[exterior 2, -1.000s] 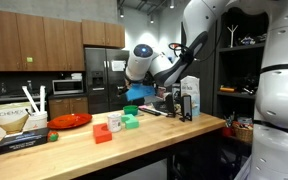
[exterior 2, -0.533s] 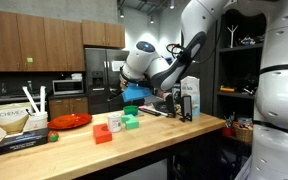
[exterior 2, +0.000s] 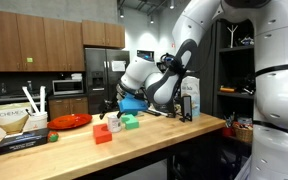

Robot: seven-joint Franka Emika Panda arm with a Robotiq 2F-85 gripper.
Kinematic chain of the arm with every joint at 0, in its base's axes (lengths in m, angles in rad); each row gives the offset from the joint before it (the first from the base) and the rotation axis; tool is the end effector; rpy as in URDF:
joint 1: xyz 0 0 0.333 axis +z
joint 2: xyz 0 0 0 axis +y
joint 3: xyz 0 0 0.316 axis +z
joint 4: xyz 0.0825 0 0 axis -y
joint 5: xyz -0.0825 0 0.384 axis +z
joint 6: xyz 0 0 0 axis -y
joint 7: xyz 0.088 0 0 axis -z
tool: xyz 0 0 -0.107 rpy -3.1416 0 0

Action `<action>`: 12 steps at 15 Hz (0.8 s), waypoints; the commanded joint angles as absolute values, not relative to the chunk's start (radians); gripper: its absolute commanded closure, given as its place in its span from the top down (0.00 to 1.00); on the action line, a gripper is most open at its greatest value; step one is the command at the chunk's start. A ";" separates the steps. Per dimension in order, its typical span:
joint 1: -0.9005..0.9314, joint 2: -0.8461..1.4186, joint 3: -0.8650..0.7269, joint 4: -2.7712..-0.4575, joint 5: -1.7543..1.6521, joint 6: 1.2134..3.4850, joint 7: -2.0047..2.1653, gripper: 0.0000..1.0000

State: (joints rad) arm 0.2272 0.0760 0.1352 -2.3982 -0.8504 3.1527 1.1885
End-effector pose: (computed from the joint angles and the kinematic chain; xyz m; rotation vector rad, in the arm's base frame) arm 0.4631 0.2469 0.3455 -2.7538 -0.0320 -0.8997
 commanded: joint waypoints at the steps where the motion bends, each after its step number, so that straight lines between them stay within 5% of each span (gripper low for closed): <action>1: 0.201 0.139 0.167 -2.402 -0.755 3.235 1.128 1.00; 12: 0.150 0.245 0.212 -2.309 -0.568 3.451 0.885 1.00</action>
State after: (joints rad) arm 0.1748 0.1974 0.1997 -2.3573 -0.5505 3.3942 0.8860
